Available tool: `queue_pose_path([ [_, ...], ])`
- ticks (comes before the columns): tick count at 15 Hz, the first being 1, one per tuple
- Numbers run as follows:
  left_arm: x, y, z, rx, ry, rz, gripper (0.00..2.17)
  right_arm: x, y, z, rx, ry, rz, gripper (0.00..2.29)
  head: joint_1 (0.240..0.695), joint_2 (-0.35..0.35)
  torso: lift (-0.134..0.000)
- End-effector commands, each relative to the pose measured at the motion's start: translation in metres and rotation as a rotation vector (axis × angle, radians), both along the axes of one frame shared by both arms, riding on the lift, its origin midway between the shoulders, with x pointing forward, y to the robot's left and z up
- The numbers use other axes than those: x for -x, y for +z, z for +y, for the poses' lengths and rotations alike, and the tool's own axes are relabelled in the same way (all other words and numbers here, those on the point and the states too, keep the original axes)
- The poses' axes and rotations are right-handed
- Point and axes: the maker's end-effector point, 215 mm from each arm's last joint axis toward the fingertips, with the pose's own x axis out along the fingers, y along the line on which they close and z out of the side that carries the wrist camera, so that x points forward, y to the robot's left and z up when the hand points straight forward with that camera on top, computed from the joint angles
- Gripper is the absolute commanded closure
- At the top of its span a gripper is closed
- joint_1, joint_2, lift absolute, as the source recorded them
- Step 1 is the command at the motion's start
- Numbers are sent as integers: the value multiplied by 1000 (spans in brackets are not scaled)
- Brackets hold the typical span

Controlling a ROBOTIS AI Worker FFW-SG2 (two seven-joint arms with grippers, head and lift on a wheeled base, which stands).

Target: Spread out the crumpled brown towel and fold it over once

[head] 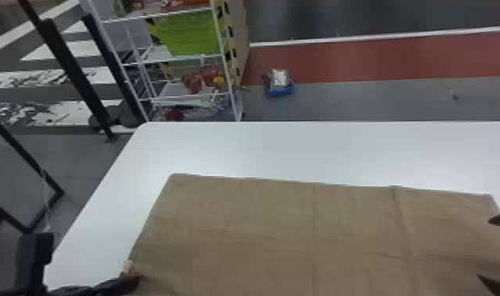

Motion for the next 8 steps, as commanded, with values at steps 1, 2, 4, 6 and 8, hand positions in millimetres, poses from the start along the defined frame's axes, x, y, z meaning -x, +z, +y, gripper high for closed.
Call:
queue_pose_path([
  [1,-1,1,10,-39,0,9,1912,-2,-4,-5,4,-6,7,53,695,225,-123],
  [2,-2,3,12,-42,2,4,1912,-2,-4,-5,3,-7,7,53,695,230,-123],
  [4,-9,25,4,-3,-13,-56,1912,-2,-5,-5,3,-8,8,53,695,236,-123],
  [6,-10,46,-7,69,-20,-96,1912,-3,-5,-5,2,-14,5,53,695,223,-123],
  [8,-19,56,-11,82,-25,-125,1912,-8,-4,-9,9,-36,-6,56,695,207,-123],
])
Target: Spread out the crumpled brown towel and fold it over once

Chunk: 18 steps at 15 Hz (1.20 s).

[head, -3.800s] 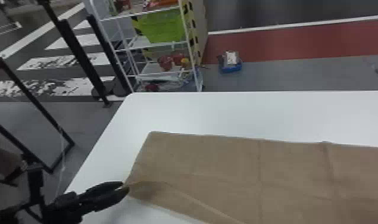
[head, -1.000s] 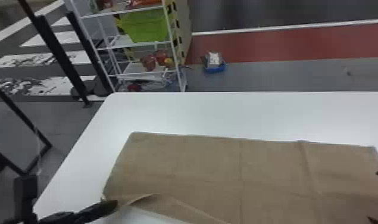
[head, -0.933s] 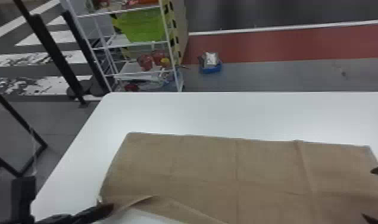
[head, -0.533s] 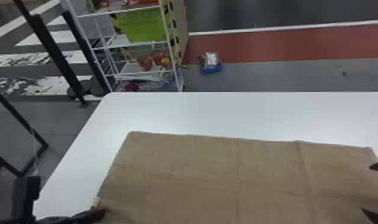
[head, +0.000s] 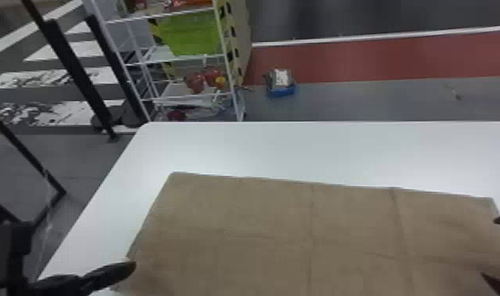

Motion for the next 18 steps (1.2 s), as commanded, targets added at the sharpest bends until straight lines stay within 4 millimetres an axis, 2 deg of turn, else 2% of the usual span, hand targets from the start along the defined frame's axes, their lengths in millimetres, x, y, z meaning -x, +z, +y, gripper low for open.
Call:
queue_pose_path([
  [1,-16,14,-7,29,-5,-49,1905,-8,2,-5,6,-34,-20,60,695,203,-123],
  [3,-41,17,-13,22,-10,-111,1254,-35,9,-14,5,-113,-39,76,695,177,-123],
  [5,-66,20,-25,36,-40,-180,458,-71,24,-36,-40,-228,-65,87,695,154,-123],
  [6,-77,21,-29,32,-45,-214,269,-88,34,-46,-54,-280,-90,87,695,140,-123],
  [7,-89,20,-35,24,-54,-250,147,-106,42,-58,-69,-321,-103,87,695,95,-123],
  [8,-97,17,-36,19,-47,-269,134,-124,43,-72,-96,-367,-71,87,695,72,-123],
  [9,-103,14,-39,21,-42,-272,134,-137,34,-88,-99,-405,-23,97,695,55,-123],
  [11,-111,13,-43,24,-48,-281,134,-153,16,-105,-104,-448,97,228,695,22,-123],
  [12,-120,16,-47,14,-56,-293,134,-151,7,-117,-112,-482,160,316,695,-9,-123],
  [14,-135,18,-58,23,-74,-301,137,-138,-8,-128,-163,-523,278,343,695,-35,-123],
  [18,-133,15,-57,18,-78,-293,137,-124,-32,-132,-226,-583,416,343,695,-75,-123],
])
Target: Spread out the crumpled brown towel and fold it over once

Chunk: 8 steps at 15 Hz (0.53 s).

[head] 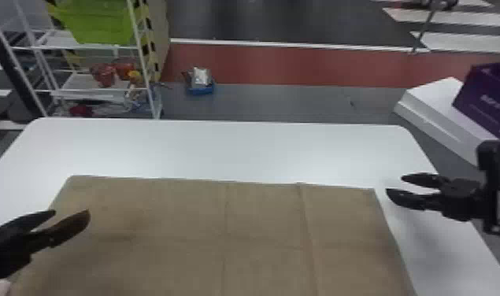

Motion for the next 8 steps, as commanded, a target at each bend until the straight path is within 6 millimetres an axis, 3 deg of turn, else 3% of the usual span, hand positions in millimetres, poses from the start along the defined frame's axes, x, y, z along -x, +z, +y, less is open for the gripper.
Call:
queue_pose_path([
  [1,1,-2,0,1,-4,2,137,7,-7,-7,-53,-28,30,343,695,-76,-123],
  [8,0,-7,5,-27,-20,-50,137,4,-11,16,-54,21,-50,346,695,-72,-123],
])
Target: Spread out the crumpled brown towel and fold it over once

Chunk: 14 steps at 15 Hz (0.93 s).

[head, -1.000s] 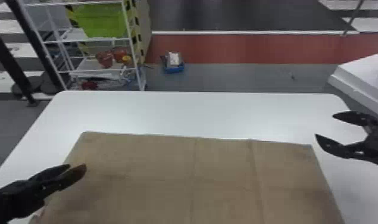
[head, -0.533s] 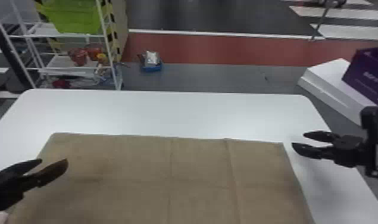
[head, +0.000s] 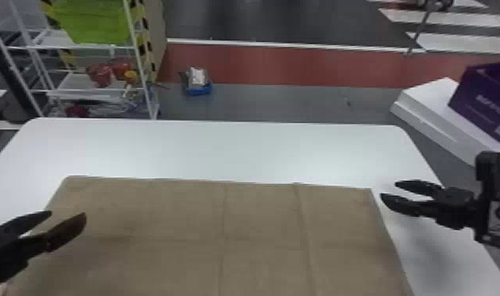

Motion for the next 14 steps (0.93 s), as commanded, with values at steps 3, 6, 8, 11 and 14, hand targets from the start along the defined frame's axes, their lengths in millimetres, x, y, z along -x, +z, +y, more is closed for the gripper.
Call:
queue_pose_path([
  [3,3,1,3,-16,-7,-27,137,-10,-4,26,91,36,-84,343,695,-51,-123],
  [6,1,0,4,-18,-9,-31,137,-13,-9,27,104,36,-49,417,695,-31,-123],
  [8,0,2,3,-15,-15,-36,137,-12,-14,26,107,31,-25,498,695,-28,-123],
  [11,0,4,4,-16,-17,-39,137,-11,-16,24,105,32,1,876,695,-30,-123],
  [14,0,5,3,-15,-21,-41,134,-7,-18,22,94,36,19,1237,695,-31,-123],
])
